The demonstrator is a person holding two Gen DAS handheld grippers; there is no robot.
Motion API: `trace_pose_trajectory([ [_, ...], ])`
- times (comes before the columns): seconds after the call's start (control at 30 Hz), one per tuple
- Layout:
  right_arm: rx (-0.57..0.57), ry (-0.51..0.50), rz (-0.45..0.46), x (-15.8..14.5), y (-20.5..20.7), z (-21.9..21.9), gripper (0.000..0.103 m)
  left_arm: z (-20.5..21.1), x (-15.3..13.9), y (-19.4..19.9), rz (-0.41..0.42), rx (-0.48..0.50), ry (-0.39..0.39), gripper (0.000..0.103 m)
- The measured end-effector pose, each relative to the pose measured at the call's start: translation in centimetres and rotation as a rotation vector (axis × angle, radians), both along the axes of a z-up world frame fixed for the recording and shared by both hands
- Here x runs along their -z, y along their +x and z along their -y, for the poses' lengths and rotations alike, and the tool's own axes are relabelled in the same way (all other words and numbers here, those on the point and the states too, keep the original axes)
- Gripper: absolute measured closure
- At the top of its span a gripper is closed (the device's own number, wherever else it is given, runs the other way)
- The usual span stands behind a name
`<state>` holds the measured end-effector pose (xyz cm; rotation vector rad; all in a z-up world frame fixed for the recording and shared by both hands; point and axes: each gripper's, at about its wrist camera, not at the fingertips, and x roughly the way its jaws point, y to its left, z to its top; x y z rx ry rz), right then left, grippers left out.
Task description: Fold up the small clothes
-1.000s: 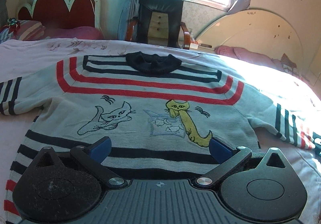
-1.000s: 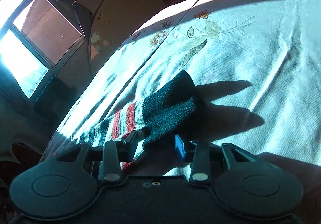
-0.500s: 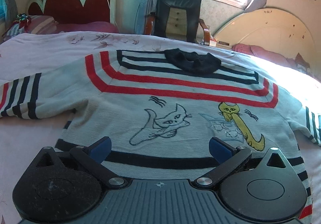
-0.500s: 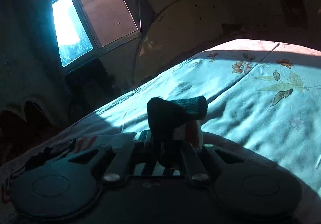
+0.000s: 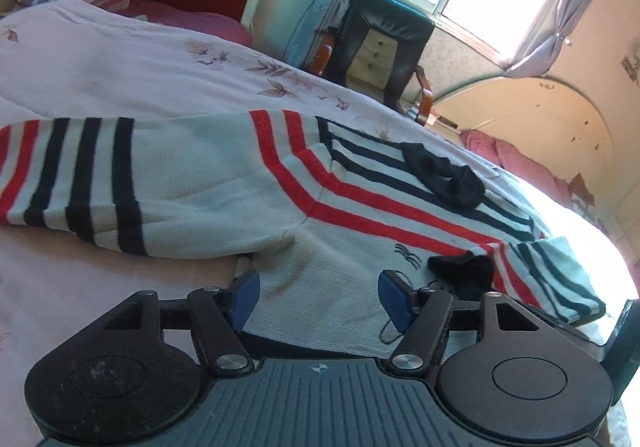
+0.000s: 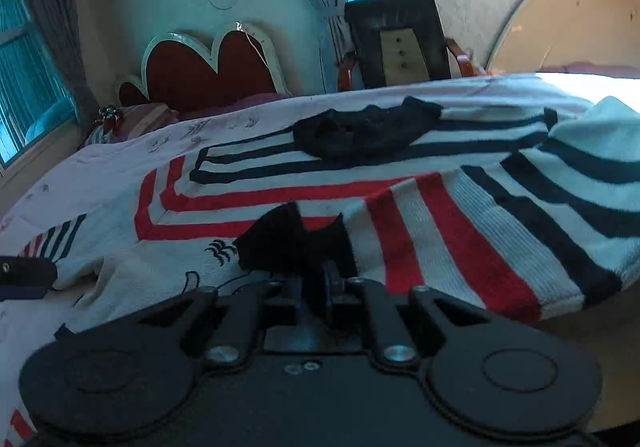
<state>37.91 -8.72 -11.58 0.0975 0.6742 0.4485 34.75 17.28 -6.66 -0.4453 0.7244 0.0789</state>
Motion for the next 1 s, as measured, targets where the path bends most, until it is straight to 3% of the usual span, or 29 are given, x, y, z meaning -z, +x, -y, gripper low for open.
trace_pose_trajectory([
  [0.13, -0.007, 0.044, 0.046, -2.2, -2.7, 1.6, 0.059, 2.7, 1.5, 3.5, 0.016, 0.14, -0.155, 0.038],
  [0.23, 0.068, 0.082, 0.055, -3.5, -4.8, 4.0, 0.058, 6.5, 3.3, 7.1, 0.004, 0.241, -0.274, 0.038],
  [0.4, 0.249, 0.183, 0.008, -4.2, -6.0, 9.6, 0.057, 11.1, 6.1, 12.3, -0.032, 0.249, -0.324, 0.038],
  [0.43, 0.281, 0.212, -0.005, -4.1, -6.1, 10.8, 0.056, 11.4, 6.3, 13.1, -0.029, 0.254, -0.332, 0.056],
  [0.47, 0.306, 0.233, -0.016, -4.0, -6.2, 11.8, 0.055, 11.6, 6.2, 13.8, -0.031, 0.259, -0.32, 0.088],
  [0.5, 0.323, 0.249, -0.027, -4.0, -6.3, 12.6, 0.053, 11.6, 6.1, 14.2, -0.026, 0.263, -0.295, 0.099],
  [0.67, 0.382, 0.401, -0.075, -2.8, -5.1, 15.4, 0.049, 7.5, 4.0, 13.1, 0.056, 0.206, -0.175, 0.099],
  [0.83, 0.45, 0.704, -0.206, 1.1, -2.1, 17.3, 0.048, 4.2, 5.2, 13.1, 0.003, 0.173, -0.155, 0.099],
  [1.0, 0.515, 0.806, -0.245, 2.9, -0.1, 18.4, 0.062, 4.0, 6.9, 11.8, -0.014, 0.189, -0.137, 0.099],
])
